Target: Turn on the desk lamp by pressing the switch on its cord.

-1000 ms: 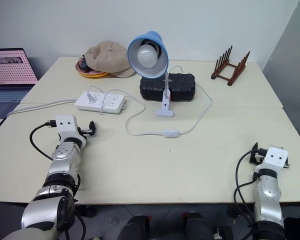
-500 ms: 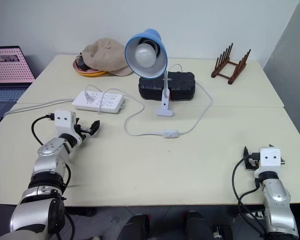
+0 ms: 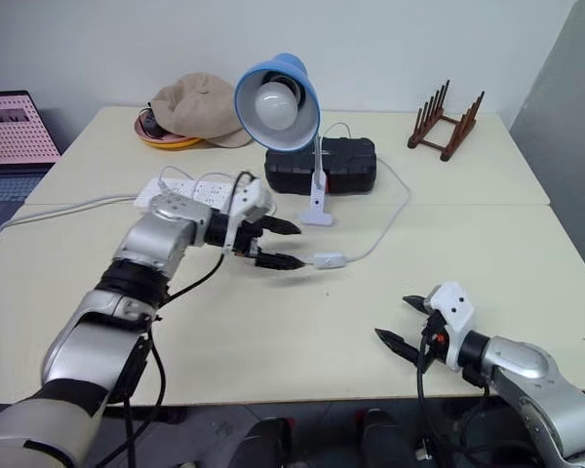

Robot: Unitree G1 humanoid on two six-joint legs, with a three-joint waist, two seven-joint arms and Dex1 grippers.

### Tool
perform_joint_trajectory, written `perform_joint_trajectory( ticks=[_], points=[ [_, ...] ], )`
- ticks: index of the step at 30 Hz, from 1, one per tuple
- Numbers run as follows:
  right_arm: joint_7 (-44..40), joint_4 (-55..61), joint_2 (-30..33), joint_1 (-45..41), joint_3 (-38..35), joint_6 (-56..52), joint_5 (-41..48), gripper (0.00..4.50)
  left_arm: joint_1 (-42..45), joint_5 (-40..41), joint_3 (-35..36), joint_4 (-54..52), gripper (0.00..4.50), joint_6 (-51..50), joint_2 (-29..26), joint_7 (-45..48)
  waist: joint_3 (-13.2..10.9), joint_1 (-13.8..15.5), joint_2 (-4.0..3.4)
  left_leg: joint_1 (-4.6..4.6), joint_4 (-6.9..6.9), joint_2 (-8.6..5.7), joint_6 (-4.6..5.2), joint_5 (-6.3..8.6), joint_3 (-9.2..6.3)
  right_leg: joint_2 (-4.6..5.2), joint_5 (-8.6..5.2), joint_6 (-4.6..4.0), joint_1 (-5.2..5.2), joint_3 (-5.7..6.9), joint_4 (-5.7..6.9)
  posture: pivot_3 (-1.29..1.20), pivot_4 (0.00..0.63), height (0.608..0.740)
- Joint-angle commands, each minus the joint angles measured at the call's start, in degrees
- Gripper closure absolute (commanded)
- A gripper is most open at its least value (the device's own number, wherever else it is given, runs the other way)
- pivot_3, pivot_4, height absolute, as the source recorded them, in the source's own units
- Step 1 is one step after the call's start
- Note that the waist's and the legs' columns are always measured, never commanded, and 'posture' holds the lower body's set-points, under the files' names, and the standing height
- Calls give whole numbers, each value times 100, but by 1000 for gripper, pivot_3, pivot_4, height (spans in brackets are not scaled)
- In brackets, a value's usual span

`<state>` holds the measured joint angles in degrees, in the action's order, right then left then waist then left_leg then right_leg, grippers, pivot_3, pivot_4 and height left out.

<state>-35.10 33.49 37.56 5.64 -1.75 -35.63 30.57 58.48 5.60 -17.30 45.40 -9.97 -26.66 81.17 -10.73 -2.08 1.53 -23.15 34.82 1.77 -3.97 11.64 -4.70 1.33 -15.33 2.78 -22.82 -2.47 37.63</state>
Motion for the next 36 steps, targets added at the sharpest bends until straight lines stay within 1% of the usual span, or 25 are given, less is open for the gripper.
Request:
perform_joint_trajectory(
  ticks=[1,3,5,9,14,16,17,19,23,29,33,34,36],
  points=[
    [317,465,-181,-36,-73,-235,166,0,366,-396,-118,860,17,859,194,114,0,9,0,-17,1,0,0,0,0,-1,10,20,-19,0,1,0,150,740],
    [463,606,-265,27,-123,-321,169,0,478,-573,-155,1259,17,1217,284,98,0,13,0,-58,9,0,0,-1,-3,-3,13,25,-56,2,7,0,150,740],
    [633,706,-352,83,-190,-336,93,0,599,-646,-89,1607,17,1388,411,51,0,23,0,-68,11,0,0,-1,-3,-3,13,25,-63,1,7,0,150,740],
    [1027,927,-538,151,-322,-337,-45,0,793,-800,37,2143,17,1661,676,-199,0,31,1,-72,12,-1,0,0,-3,-2,9,31,-63,2,6,0,150,740],
    [1271,1234,-622,185,-396,-505,73,0,910,-899,146,2415,17,1806,908,-327,-1,32,1,-69,16,-1,0,-1,-4,-3,9,32,-63,1,13,0,150,740],
    [1312,1280,-638,202,-411,-541,81,0,934,-923,174,2457,370,1841,939,-312,-1,27,1,-68,17,-1,0,-1,-4,-3,9,32,-63,1,16,0,150,740],
    [1325,1291,-640,206,-413,-553,84,0,944,-936,193,2474,400,1847,947,-309,0,21,1,-67,17,-1,0,-1,-4,-3,9,32,-63,1,19,0,150,740],
    [1347,1302,-649,211,-407,-575,86,0,967,-994,180,2495,763,1882,931,-193,0,20,1,-65,17,-1,1,-1,-4,-3,9,32,-63,0,25,0,150,740],
    [1403,1276,-704,154,-347,-611,62,0,1000,-1122,169,2538,1796,1976,906,-171,0,23,1,-64,19,-1,1,-1,-5,-4,9,32,-63,1,30,0,150,740],
    [1424,1273,-711,91,-273,-647,36,0,1035,-1163,274,2597,3187,1957,938,-196,0,24,1,-64,25,-1,1,-1,-6,-4,9,32,-63,1,36,0,150,740],
    [1431,1197,-733,-71,-235,-679,23,0,983,-1130,350,2554,4012,1877,1007,-99,0,22,1,-63,27,-1,1,-1,-6,-4,9,32,-63,1,39,0,150,740],
    [1437,1189,-749,-101,-231,-690,32,0,968,-1131,354,2538,4109,1876,1007,-69,0,23,1,-63,27,-1,1,-1,-6,-4,9,32,-62,1,40,0,150,740],
    [1443,1177,-786,-131,-226,-711,63,0,948,-1076,398,2504,4113,1794,1010,26,0,24,1,-63,28,-1,1,-2,-7,-4,9,32,-62,1,42,0,150,740]
  ],
)
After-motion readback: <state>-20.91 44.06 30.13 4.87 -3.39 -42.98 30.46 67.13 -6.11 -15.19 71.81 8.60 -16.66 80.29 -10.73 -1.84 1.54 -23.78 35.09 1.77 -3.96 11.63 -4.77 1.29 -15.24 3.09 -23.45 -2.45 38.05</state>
